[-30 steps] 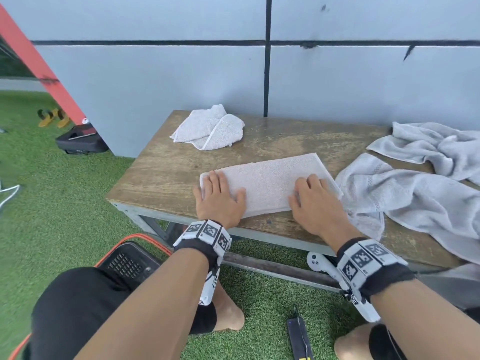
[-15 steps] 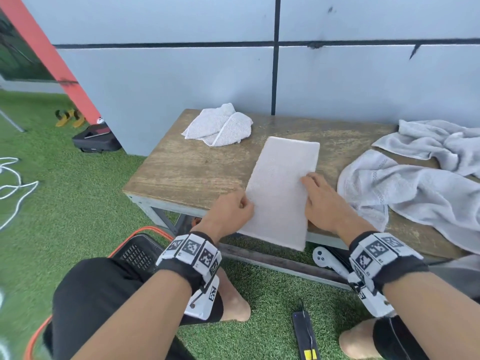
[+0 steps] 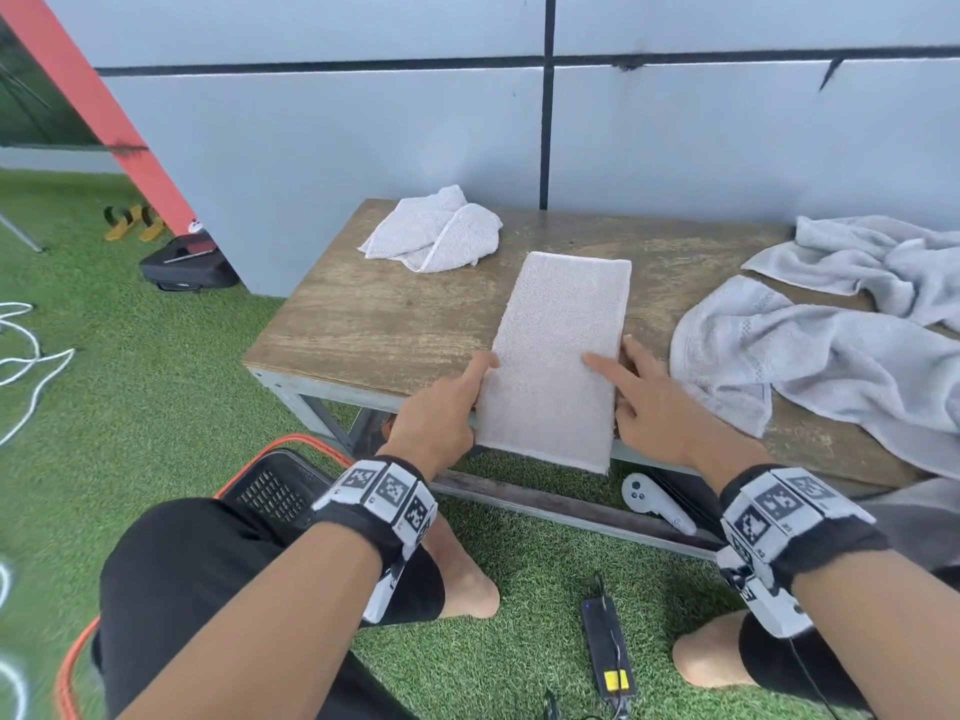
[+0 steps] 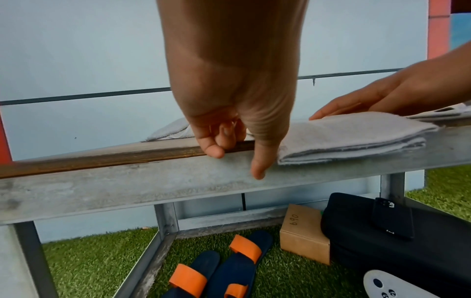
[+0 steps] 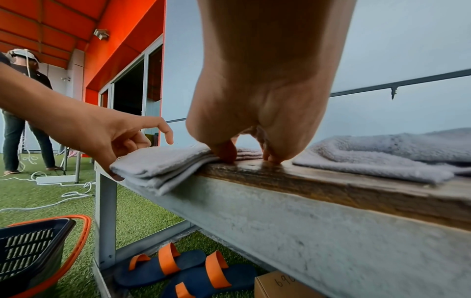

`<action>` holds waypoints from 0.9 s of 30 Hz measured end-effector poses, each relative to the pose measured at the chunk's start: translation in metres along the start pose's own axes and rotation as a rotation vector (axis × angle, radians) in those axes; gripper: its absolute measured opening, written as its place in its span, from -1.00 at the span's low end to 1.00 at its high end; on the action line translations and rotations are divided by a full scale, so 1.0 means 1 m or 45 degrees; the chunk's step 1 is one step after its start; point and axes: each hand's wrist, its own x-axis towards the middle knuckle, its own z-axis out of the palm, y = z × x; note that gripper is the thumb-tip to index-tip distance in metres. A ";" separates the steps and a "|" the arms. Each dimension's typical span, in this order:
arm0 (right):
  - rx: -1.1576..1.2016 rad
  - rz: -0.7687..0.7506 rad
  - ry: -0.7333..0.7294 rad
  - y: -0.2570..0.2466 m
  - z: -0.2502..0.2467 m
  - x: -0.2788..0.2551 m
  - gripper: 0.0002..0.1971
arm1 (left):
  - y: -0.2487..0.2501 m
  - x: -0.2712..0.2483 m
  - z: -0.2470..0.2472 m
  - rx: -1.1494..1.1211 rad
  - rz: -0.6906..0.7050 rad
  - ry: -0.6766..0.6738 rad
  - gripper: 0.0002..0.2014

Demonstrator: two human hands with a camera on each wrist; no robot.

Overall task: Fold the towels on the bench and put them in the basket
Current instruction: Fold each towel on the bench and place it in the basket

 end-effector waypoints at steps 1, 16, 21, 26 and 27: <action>0.006 -0.010 -0.016 0.001 0.000 -0.002 -0.28 | -0.002 0.001 0.000 -0.017 0.026 -0.003 -0.25; -0.039 -0.152 0.121 0.003 0.012 -0.027 -0.17 | -0.010 0.010 -0.004 -0.856 0.157 0.181 -0.84; 0.068 -0.165 0.213 0.000 0.019 -0.026 -0.37 | -0.009 0.010 -0.002 -0.895 0.111 0.224 -0.80; 0.239 -0.256 0.394 -0.008 0.008 -0.025 -0.67 | -0.012 0.009 -0.002 -0.993 0.120 0.351 -0.70; 0.243 -0.292 0.435 -0.010 0.006 -0.025 -0.62 | -0.011 0.008 -0.002 -0.990 0.114 0.373 -0.68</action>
